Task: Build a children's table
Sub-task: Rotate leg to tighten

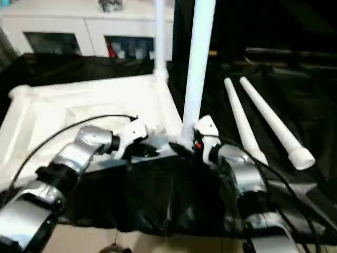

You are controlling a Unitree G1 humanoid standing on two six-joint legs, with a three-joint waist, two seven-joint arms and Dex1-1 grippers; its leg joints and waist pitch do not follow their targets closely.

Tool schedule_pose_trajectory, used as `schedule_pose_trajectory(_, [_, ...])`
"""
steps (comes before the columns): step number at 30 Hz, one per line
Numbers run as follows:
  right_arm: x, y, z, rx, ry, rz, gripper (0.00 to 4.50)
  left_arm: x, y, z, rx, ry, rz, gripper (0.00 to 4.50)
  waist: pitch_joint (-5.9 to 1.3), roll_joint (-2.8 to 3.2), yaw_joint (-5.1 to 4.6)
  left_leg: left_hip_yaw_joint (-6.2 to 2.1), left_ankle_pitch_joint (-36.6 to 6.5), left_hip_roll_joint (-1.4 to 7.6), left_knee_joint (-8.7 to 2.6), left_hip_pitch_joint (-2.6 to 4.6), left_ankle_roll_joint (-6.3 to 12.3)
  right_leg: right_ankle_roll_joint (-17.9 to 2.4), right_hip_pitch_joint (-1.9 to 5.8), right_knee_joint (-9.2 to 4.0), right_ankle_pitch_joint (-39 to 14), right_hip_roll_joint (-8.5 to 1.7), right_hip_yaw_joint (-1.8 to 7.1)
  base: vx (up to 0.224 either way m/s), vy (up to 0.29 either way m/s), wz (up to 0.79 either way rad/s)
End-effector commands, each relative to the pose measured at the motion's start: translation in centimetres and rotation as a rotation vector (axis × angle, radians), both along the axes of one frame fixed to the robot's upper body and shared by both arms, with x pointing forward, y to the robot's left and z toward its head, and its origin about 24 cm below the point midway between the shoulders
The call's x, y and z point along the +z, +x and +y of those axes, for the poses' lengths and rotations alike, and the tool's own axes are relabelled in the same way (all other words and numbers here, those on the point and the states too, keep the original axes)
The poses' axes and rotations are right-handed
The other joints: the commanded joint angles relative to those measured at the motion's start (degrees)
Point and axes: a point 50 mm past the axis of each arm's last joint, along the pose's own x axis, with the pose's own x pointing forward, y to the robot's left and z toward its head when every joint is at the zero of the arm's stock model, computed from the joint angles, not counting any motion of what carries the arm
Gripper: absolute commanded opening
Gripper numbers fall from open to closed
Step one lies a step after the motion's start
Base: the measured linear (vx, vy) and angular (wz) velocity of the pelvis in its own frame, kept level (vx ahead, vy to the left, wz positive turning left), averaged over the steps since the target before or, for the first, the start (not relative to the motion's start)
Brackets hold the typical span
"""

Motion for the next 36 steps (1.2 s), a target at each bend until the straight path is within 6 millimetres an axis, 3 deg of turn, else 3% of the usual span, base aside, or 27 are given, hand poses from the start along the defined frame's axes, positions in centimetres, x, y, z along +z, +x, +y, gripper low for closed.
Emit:
schedule_pose_trajectory(1, [0.3, -1.3, 2.0, 0.221, 0.023, 0.036, 4.01, 0.4, -0.6, -1.4, -0.111, -0.021, -0.014, 0.0, -3.51, -0.22, 0.23, -1.43, -13.5, 4.05, -4.19, 0.69, 3.75, -13.0, 2.64, -4.76, -12.2, -5.59, 3.66, 0.0, 0.0, 0.0])
schedule_pose_trajectory(8, [0.9, -3.0, 1.2, 0.4, 0.019, 0.081, 4.01, 0.5, -0.8, -0.3, -0.153, -0.008, 0.016, 0.0, -3.76, -0.39, 1.47, -1.4, -10.8, 4.12, -3.92, 0.6, 4.73, -12.8, 2.65, -4.4, -9.9, -5.59, 3.68, 0.0, 0.0, 0.0])
schedule_pose_trajectory(9, [1.0, -3.4, 1.2, 0.426, 0.02, 0.093, 3.75, 0.6, -0.9, -0.1, -0.16, -0.007, 0.019, 0.0, -3.72, -0.33, 1.56, -1.4, -10.8, 4.13, -3.93, 0.58, 4.79, -12.8, 2.58, -4.44, -10.0, -5.58, 3.68, 0.0, 0.0, 0.0])
schedule_pose_trajectory(14, [1.0, -4.0, 1.3, 0.473, 0.022, 0.116, 3.38, 0.6, -0.9, 0.3, -0.177, -0.002, 0.031, 0.0, -3.62, -0.35, 1.68, -1.47, -12.1, 4.09, -4.08, 0.64, 3.82, -12.0, 2.53, -4.79, -13.4, -5.68, 3.67, 0.0, 0.0, 0.0])
schedule_pose_trajectory(24, [0.5, -4.4, 1.9, 0.437, 0.053, 0.121, 2.81, 0.4, -0.9, -0.1, -0.15, -0.019, 0.03, 0.0, -3.72, -0.34, 1.92, -1.5, -11.1, 4.09, -4.01, 0.62, 3.68, -11.8, 2.49, -4.66, -12.5, -5.69, 3.64, 0.0, 0.0, 0.0])
schedule_pose_trajectory(26, [0.2, -4.0, 2.3, 0.367, 0.058, 0.104, 2.79, 0.5, -0.5, -0.6, -0.09, -0.049, 0.036, 0.0, -3.66, -0.26, 1.74, -1.44, -11.4, 4.08, -4.08, 0.64, 3.39, -11.8, 2.41, -4.69, -12.9, -5.67, 3.66, 0.0, 0.0, 0.0])
schedule_pose_trajectory(29, [-0.8, -2.0, 2.6, 0.101, 0.036, 0.073, 2.77, 0.7, 0.0, -1.7, -0.022, -0.069, 0.024, 0.0, -3.23, -0.25, 0.81, -1.76, -15.2, 3.75, -4.48, 1.0, 0.92, -10.6, 2.04, -5.52, -20.8, -5.95, 3.52, 0.0, 0.0, 0.0])
schedule_pose_trajectory(30, [-0.9, -1.8, 2.6, 0.071, 0.032, 0.071, 2.77, 0.7, 0.1, -1.9, -0.016, -0.069, 0.022, 0.0, -3.22, -0.36, 0.6, -1.95, -15.7, 3.68, -4.58, 0.88, 0.57, -10.0, 2.37, -5.7, -22.3, -5.99, 3.38, 0.0, 0.0, 0.0])
schedule_pose_trajectory(31, [-1.4, -0.8, 2.7, -0.073, 0.02, 0.065, 2.76, 0.6, 0.3, -2.6, 0.021, -0.065, 0.007, 0.0, -3.24, -0.45, 0.44, -1.95, -15.7, 3.75, -4.66, 0.86, 0.43, -9.1, 2.35, -5.85, -23.3, -5.97, 3.5, 0.0, 0.0, 0.0])
schedule_pose_trajectory(32, [-1.5, -0.6, 2.7, -0.098, 0.018, 0.064, 2.76, 0.6, 0.4, -2.7, 0.029, -0.064, 0.003, 0.0, -3.17, -0.28, 0.2, -1.89, -16.1, 3.66, -4.59, 0.98, 0.11, -9.2, 1.96, -5.89, -23.7, -5.98, 3.53, 0.0, 0.0, 0.0])
schedule_pose_trajectory(33, [-1.9, 0.3, 2.8, -0.232, 0.018, 0.067, 2.76, 0.6, 0.7, -3.7, 0.073, -0.057, -0.017, 0.0, -3.11, -0.37, -0.22, -2.04, -17.3, 3.56, -4.59, 1.22, -0.45, -8.9, 1.95, -6.14, -25.4, -5.97, 3.43, 0.0, 0.0, 0.0])
schedule_pose_trajectory(36, [-2.2, 1.1, 3.4, -0.37, 0.039, 0.083, 2.75, 0.7, 0.9, -5.1, 0.132, -0.067, -0.03, 0.0, -3.13, -0.17, -0.72, -1.79, -16.8, 3.44, -4.48, 1.25, 0.11, -8.8, 1.75, -6.34, -24.6, -5.87, 3.68, 0.0, 0.0, 0.0])
